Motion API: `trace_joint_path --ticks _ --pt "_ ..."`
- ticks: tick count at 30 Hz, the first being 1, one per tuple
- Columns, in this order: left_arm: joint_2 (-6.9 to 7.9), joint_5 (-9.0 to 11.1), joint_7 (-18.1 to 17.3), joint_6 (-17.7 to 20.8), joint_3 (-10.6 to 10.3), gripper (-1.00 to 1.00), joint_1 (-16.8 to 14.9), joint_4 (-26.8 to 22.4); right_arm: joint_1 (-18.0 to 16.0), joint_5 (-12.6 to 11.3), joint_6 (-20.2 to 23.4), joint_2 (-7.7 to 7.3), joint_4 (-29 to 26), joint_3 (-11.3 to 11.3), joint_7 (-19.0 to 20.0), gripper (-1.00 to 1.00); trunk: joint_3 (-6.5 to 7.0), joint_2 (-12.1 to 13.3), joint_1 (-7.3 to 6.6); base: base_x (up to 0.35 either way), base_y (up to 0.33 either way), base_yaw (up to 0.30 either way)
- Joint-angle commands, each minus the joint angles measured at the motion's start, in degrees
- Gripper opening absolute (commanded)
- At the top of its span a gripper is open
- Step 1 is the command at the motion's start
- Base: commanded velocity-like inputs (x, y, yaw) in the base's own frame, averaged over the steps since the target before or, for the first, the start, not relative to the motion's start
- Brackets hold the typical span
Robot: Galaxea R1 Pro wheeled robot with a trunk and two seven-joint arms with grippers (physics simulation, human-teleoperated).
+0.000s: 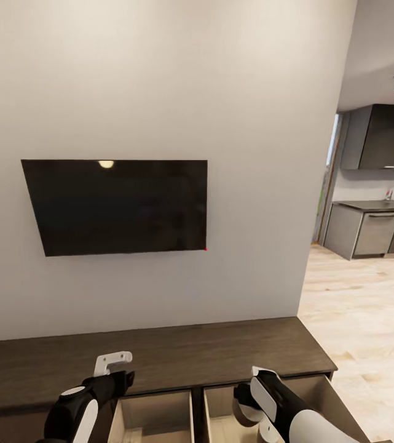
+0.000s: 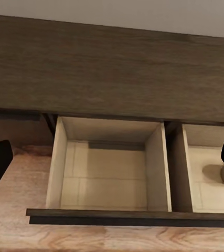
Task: Place each of the two pumpkins and all three candles from the living room inside a cabinet in the living room (use any cabinet), then make sure every cabinet is closed, and position the cauldron so it is next to a table in the living room.
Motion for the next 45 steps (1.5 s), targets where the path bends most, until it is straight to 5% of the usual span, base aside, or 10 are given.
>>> trace_joint_path --ticks 1,45 --pt "-0.04 0.6 0.4 0.2 0.1 1.00 0.0 -0.1 0.0 -0.6 0.0 -0.02 -0.1 0.5 -0.5 -1.00 -0.09 -0.1 0.01 0.001 -0.002 0.017" --pt "-0.04 0.8 0.4 0.2 0.2 1.00 -0.1 1.3 0.1 -0.6 -1.0 -0.06 -0.1 1.5 -0.4 -1.00 -0.09 -0.1 0.01 0.070 -0.072 0.064"
